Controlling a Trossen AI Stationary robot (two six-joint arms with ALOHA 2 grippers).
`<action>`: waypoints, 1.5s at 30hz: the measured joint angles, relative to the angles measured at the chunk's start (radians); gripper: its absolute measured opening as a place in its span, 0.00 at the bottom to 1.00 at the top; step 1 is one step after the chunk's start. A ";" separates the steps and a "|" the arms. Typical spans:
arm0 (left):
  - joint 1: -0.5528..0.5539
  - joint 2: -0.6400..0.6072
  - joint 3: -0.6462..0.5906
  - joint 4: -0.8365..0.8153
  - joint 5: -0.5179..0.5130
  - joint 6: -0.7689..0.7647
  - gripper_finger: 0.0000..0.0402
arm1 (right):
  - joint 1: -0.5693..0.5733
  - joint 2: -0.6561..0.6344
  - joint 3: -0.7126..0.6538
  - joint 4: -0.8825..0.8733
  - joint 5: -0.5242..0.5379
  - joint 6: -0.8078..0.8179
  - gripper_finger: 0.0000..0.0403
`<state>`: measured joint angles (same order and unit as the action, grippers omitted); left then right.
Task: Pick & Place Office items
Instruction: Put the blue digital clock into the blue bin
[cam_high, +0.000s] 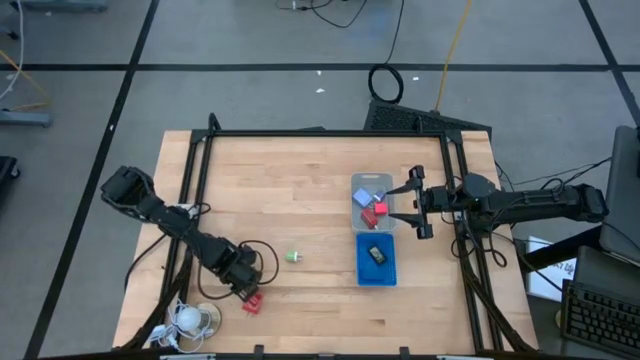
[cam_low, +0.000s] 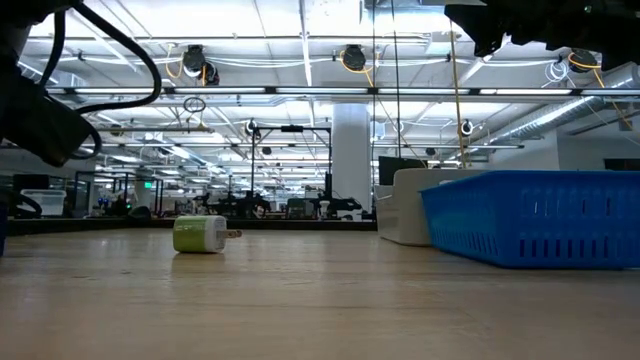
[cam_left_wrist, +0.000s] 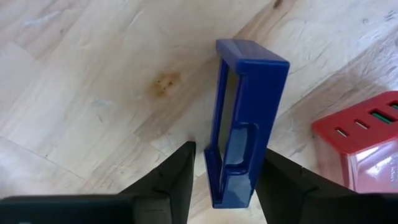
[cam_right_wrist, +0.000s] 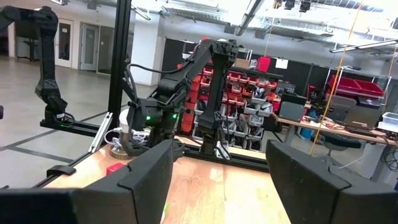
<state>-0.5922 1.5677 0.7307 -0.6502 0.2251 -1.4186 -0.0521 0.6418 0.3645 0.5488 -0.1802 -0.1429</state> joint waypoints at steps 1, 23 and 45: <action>0.000 0.000 0.000 0.000 -0.008 0.004 0.38 | 0.000 0.000 0.000 0.000 0.000 0.000 0.61; 0.000 -0.001 0.000 0.017 -0.156 0.212 0.29 | 0.000 0.000 0.000 0.000 0.000 0.000 0.61; 0.033 -0.029 0.015 -0.027 -0.129 0.327 0.16 | 0.000 0.007 0.000 0.000 0.000 0.000 0.61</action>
<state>-0.5593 1.5387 0.7453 -0.6770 0.0957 -1.0917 -0.0521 0.6492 0.3645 0.5491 -0.1802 -0.1425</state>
